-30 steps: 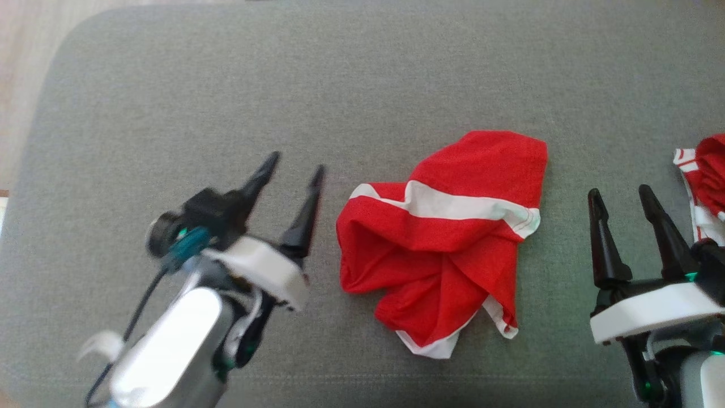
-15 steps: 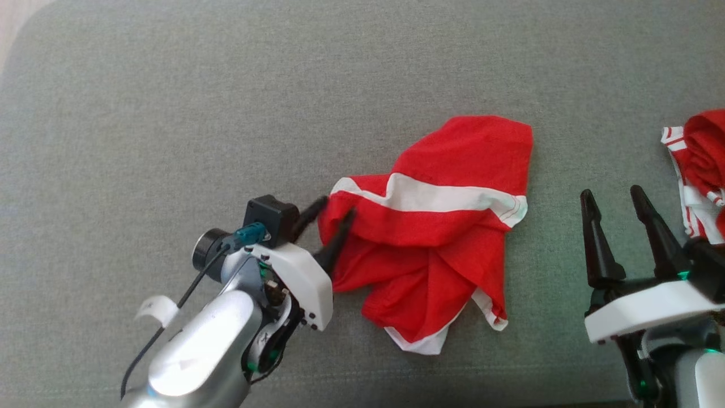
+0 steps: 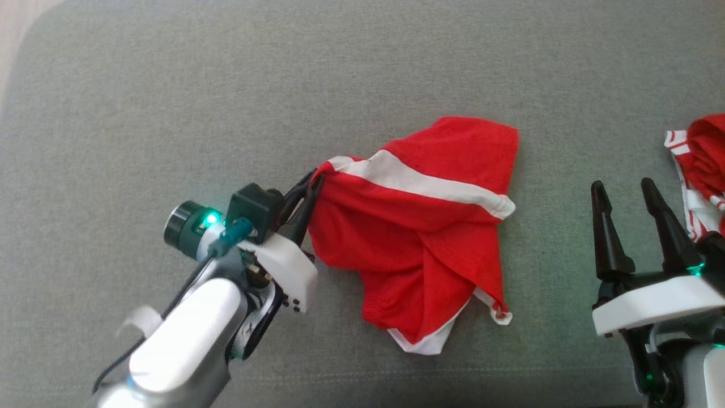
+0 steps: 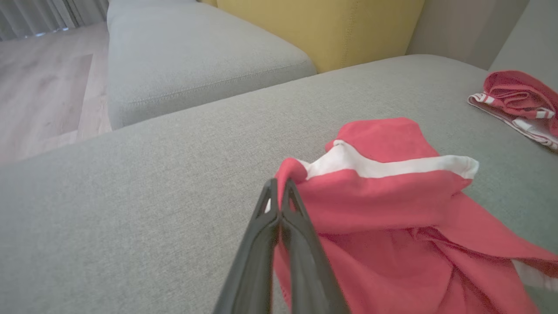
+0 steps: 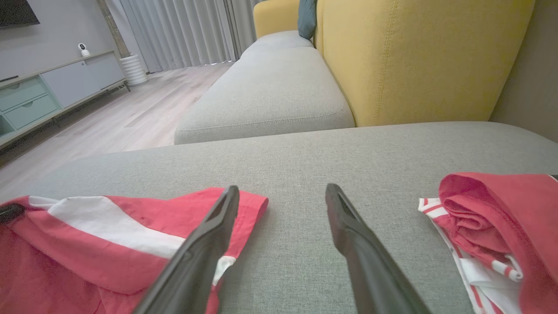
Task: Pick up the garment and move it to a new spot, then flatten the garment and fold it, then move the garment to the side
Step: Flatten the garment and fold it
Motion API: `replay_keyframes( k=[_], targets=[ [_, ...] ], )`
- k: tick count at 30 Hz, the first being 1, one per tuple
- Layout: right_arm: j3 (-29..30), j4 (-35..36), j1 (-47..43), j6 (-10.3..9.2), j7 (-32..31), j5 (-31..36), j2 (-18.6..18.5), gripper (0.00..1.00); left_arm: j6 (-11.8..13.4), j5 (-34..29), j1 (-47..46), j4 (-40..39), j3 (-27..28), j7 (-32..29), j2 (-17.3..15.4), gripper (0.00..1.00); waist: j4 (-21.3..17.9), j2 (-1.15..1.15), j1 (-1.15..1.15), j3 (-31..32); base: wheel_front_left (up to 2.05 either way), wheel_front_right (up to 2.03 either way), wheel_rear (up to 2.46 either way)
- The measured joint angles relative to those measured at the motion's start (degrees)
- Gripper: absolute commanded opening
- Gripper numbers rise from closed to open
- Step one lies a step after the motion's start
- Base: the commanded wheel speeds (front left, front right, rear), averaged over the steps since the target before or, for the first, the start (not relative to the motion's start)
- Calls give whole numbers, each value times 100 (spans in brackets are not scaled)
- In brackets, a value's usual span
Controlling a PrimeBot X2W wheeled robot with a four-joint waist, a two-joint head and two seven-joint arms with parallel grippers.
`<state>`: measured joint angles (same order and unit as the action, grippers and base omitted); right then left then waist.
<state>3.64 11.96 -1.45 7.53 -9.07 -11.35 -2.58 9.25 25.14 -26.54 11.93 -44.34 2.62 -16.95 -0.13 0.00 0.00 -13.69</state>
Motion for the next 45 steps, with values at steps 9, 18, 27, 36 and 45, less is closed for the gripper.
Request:
replay_keyframes(
  k=[9, 18, 27, 36, 45],
  targets=[
    [35, 4, -5, 0, -2, -58, 0, 100, 73, -556, 311, -309, -756, -160, -268, 0, 163, 0, 0, -50, 0, 0, 0],
    [69, 40, -4, 0, -63, -51, 0, 100, -125, -560, 735, 363, -1157, -66, -68, 0, 298, 0, 0, -52, 0, 0, 0],
    [138, 124, -6, 0, -103, 22, 0, 100, -60, -423, 757, 421, -1024, 728, 90, 100, 368, 0, 0, 113, 0, 0, 0],
    [188, 243, -41, 0, -154, 62, 0, 100, 313, -60, 1041, -278, -252, 1116, 10, 100, 411, 0, 0, 248, 0, 0, 0],
    [204, 343, -68, 0, -163, 88, 1, 100, 747, 502, 1430, -678, 987, 1161, -299, 100, 419, 0, 0, 386, 0, 0, 0]
  ],
)
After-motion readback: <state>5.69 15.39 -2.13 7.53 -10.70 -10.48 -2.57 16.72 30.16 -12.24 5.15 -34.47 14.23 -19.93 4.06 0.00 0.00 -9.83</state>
